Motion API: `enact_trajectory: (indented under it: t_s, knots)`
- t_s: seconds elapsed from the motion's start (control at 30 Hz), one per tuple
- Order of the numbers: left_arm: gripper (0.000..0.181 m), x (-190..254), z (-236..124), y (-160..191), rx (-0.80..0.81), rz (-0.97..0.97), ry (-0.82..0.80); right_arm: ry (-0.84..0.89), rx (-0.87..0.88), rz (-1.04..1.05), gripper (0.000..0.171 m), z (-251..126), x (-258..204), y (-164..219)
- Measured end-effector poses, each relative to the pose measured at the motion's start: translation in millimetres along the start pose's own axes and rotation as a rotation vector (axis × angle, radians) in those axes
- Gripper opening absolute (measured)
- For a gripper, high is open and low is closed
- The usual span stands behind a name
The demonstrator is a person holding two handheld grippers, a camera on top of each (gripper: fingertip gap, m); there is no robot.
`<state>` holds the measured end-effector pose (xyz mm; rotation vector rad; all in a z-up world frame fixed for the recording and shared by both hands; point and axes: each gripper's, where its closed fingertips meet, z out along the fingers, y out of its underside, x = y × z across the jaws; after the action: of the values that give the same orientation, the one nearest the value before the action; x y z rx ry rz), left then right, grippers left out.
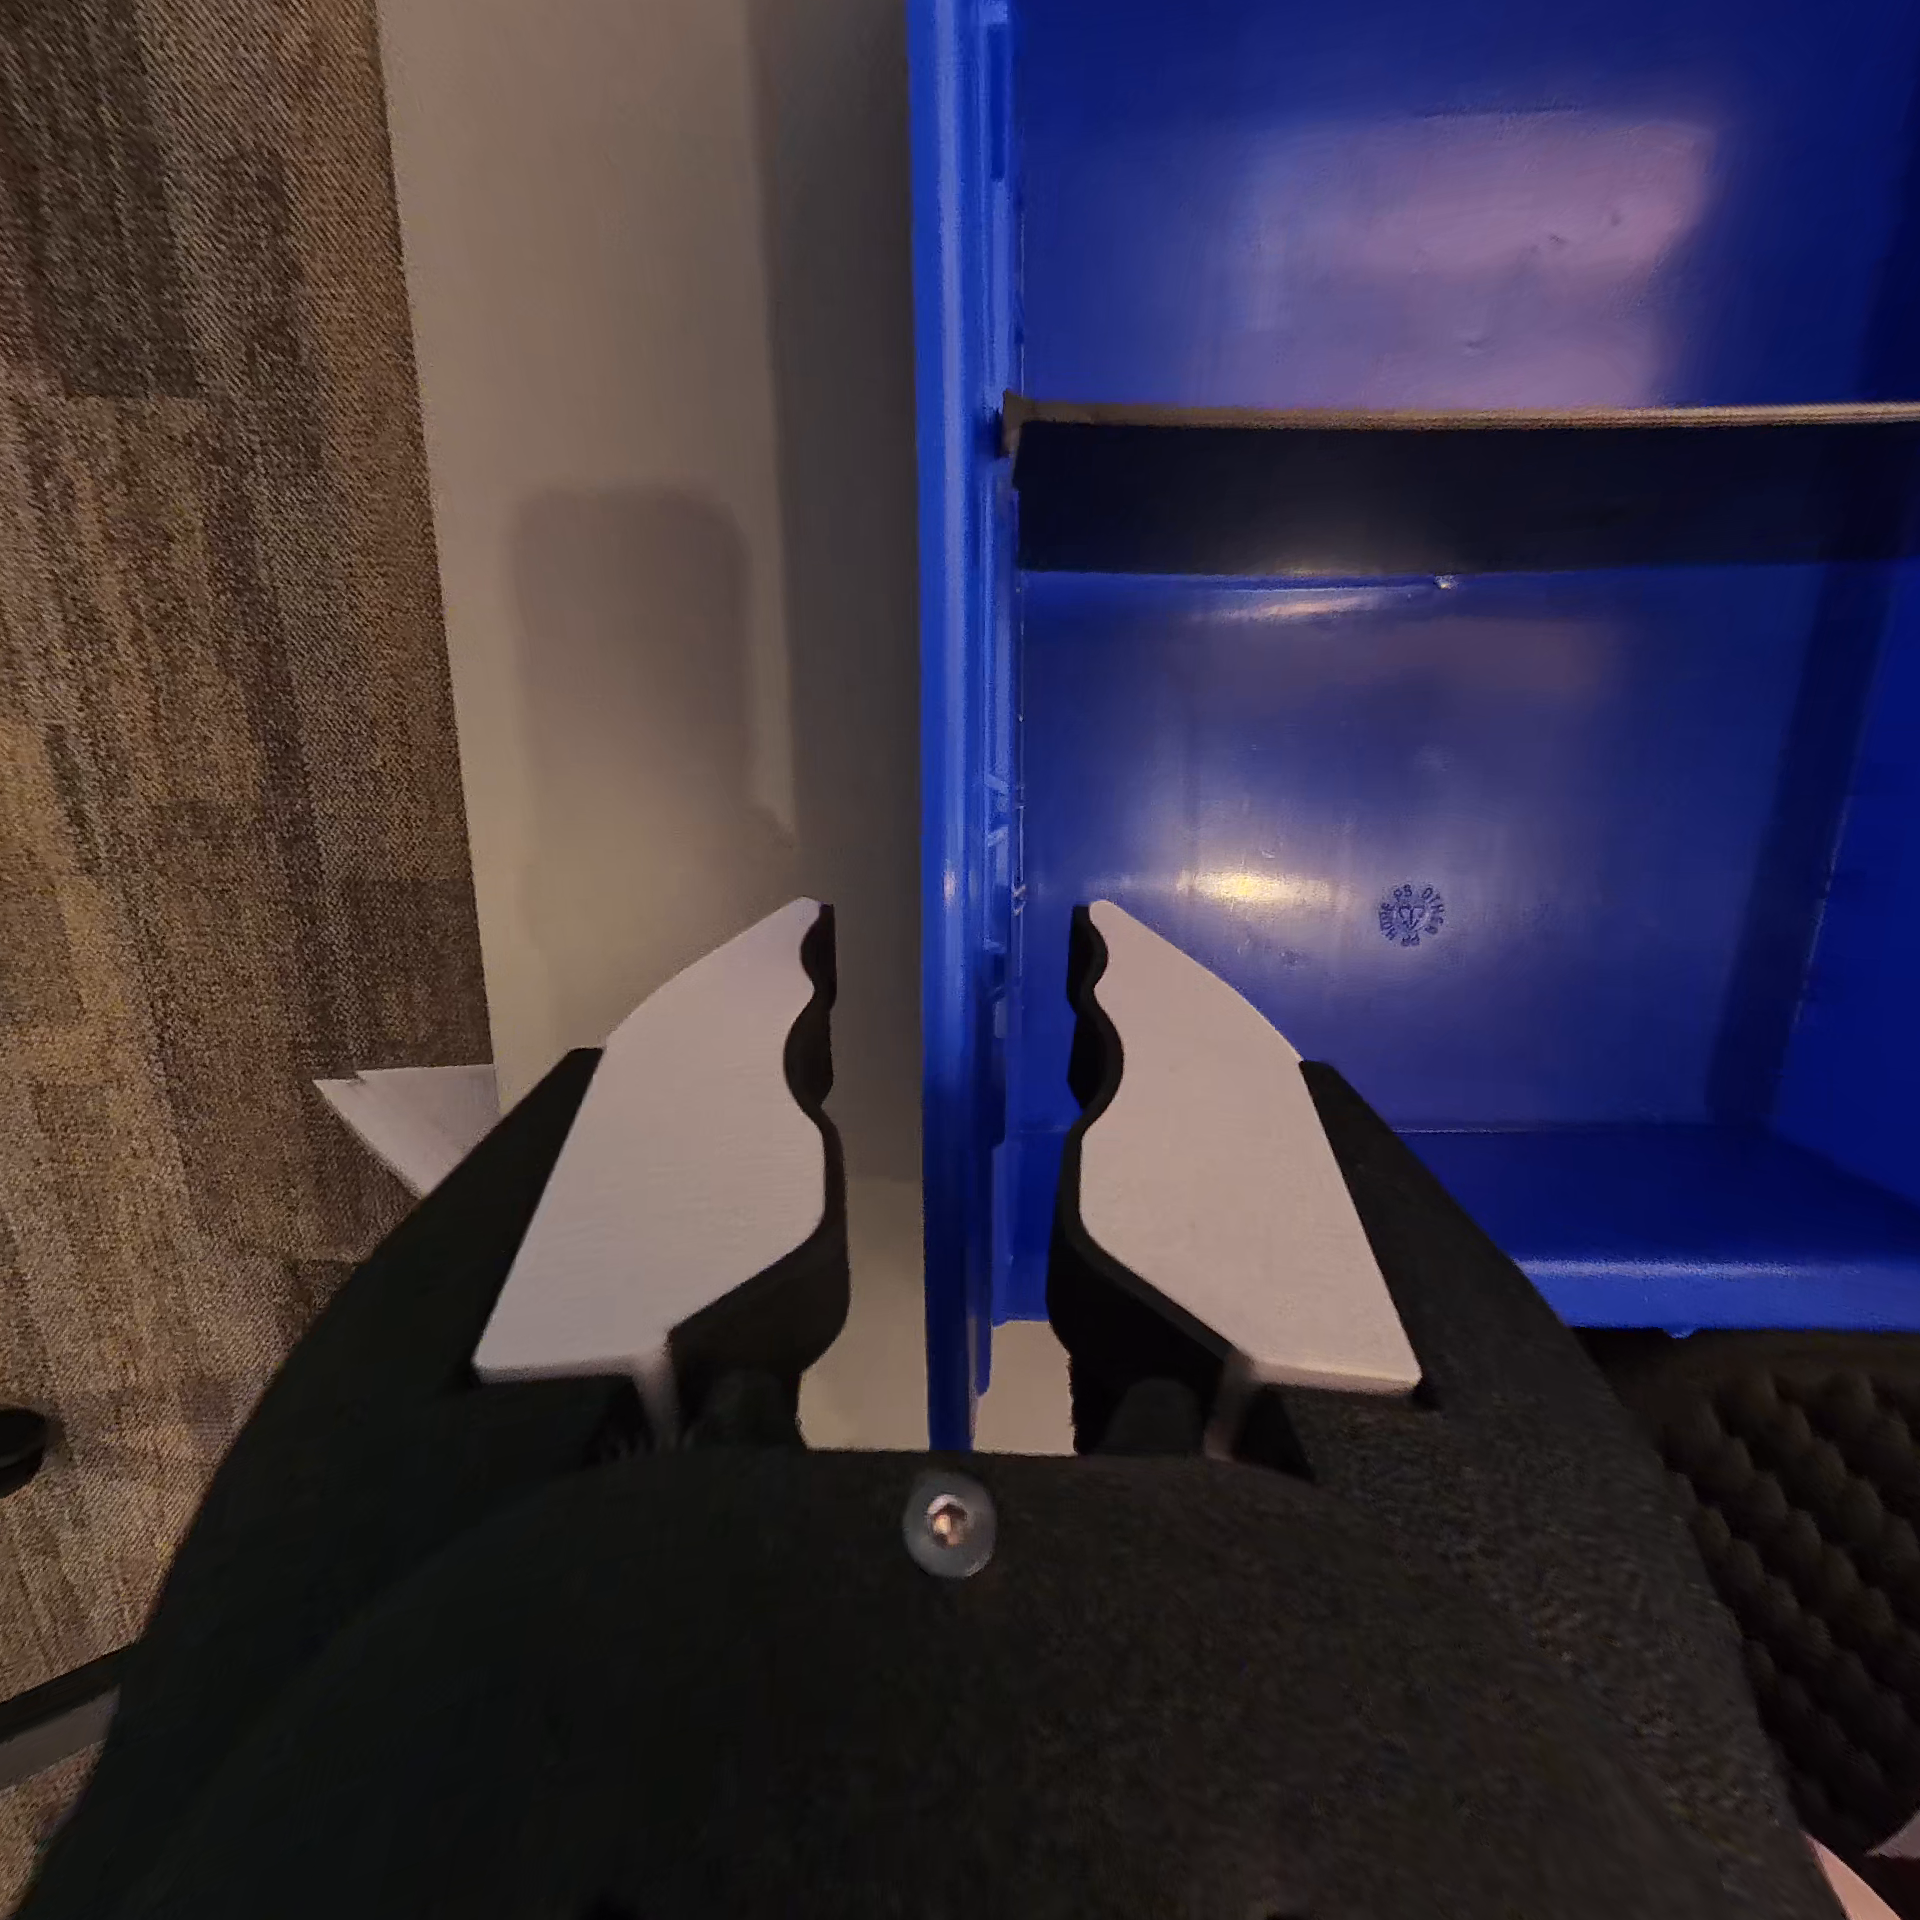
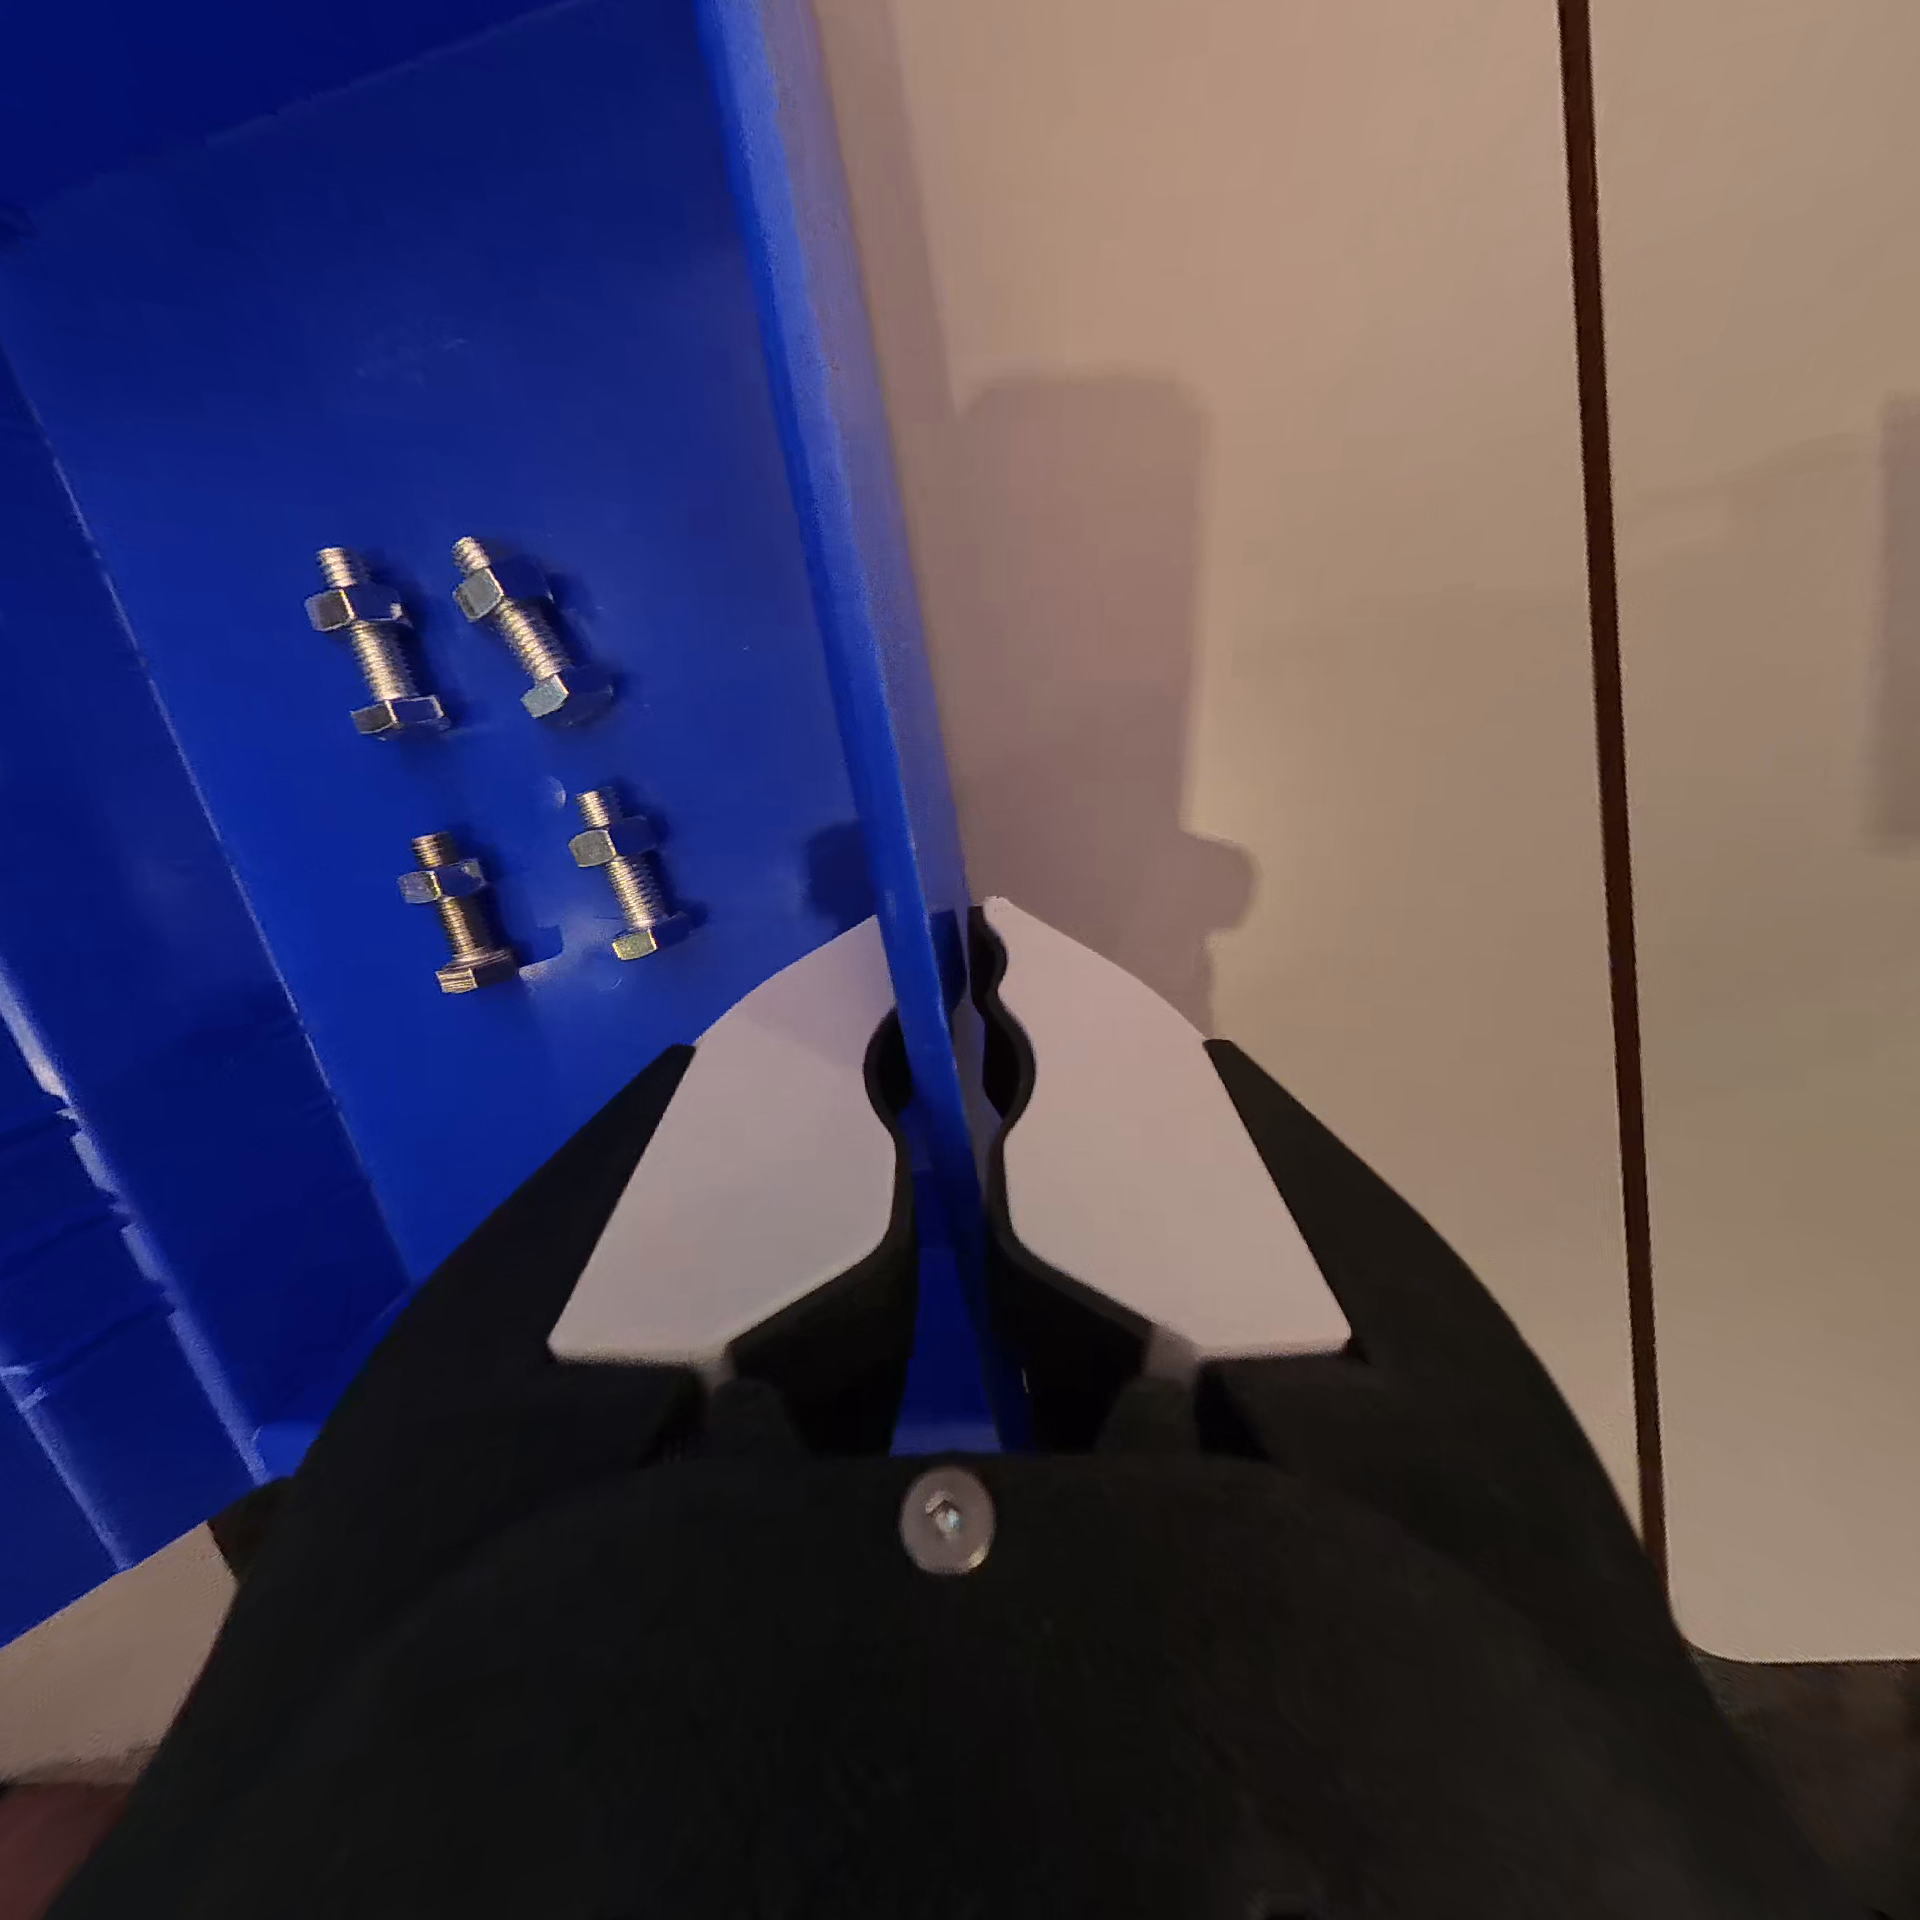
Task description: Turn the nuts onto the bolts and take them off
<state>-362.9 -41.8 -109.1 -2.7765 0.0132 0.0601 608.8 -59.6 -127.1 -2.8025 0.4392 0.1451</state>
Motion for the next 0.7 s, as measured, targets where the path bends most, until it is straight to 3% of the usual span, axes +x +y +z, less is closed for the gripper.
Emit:
enact_trajectory:
  t_s: [0.7]
  knots:
    - [0.025, 9, 3, 0, -0.04, 0.029, 0.011, 0.03, -0.015, -0.02, 0.011, 0, 1, 2]
